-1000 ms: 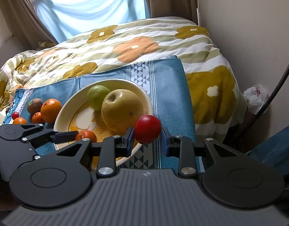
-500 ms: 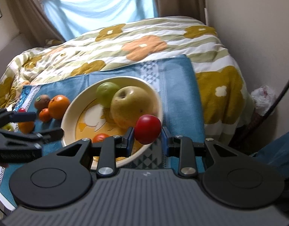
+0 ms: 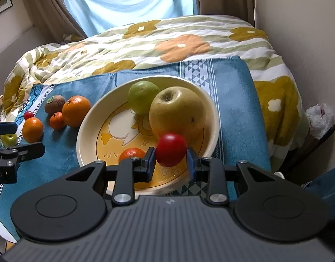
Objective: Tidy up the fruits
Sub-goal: 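Release the mandarin and tomato into the bowl and withdraw both tools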
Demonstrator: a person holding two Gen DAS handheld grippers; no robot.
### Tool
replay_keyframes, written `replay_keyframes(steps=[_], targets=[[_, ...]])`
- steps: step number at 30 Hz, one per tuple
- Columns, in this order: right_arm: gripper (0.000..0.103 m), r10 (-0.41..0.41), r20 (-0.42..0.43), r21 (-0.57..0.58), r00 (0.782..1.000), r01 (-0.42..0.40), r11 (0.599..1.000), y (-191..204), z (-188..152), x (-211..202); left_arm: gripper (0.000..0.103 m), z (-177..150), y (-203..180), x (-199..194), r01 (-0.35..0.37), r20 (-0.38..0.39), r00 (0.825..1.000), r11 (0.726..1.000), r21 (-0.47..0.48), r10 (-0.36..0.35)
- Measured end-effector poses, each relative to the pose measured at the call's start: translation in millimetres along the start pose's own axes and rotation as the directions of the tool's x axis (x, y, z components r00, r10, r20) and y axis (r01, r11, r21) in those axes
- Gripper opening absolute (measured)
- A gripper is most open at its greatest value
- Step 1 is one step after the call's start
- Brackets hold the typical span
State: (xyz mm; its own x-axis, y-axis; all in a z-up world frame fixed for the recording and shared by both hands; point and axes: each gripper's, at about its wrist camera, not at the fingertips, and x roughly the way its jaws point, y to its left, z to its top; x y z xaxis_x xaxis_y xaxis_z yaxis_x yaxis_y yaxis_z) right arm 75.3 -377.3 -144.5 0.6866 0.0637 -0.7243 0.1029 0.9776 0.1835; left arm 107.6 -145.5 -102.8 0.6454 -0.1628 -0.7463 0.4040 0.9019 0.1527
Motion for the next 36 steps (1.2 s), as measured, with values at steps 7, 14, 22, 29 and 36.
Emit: replay_keyframes(steps=[7, 14, 22, 29, 36], targets=[[0.103, -0.008, 0.066, 0.008, 0.998, 0.008, 1.0, 2.3, -1.9, -12.6, 0.094, 0.5, -0.7, -4.7, 0.002, 0.005, 1.0, 1.0, 0.004, -0.002], [0.103, -0.009, 0.06, 0.06, 0.998, 0.005, 0.998, -3.6, -0.5, -26.1, 0.095, -4.1, -1.4, -19.2, -0.013, 0.011, 1.0, 1.0, -0.009, 0.013], [0.103, -0.023, 0.073, 0.061, 0.997, 0.019, 0.998, 2.5, 2.4, -56.4, 0.095, -14.1, 13.6, -59.1, -0.054, 0.048, 0.997, 0.998, -0.037, 0.056], [0.103, -0.001, 0.072, 0.013, 0.997, 0.001, 1.0, 24.2, 8.2, -80.1, 0.095, -25.7, 38.7, -90.1, -0.105, 0.075, 0.991, 0.992, -0.069, 0.111], [0.103, 0.049, 0.07, -0.039, 0.996, -0.046, 0.998, 67.0, 10.6, -93.1, 0.099, -44.3, 71.2, -109.0, -0.166, 0.097, 0.98, 0.984, -0.065, 0.171]])
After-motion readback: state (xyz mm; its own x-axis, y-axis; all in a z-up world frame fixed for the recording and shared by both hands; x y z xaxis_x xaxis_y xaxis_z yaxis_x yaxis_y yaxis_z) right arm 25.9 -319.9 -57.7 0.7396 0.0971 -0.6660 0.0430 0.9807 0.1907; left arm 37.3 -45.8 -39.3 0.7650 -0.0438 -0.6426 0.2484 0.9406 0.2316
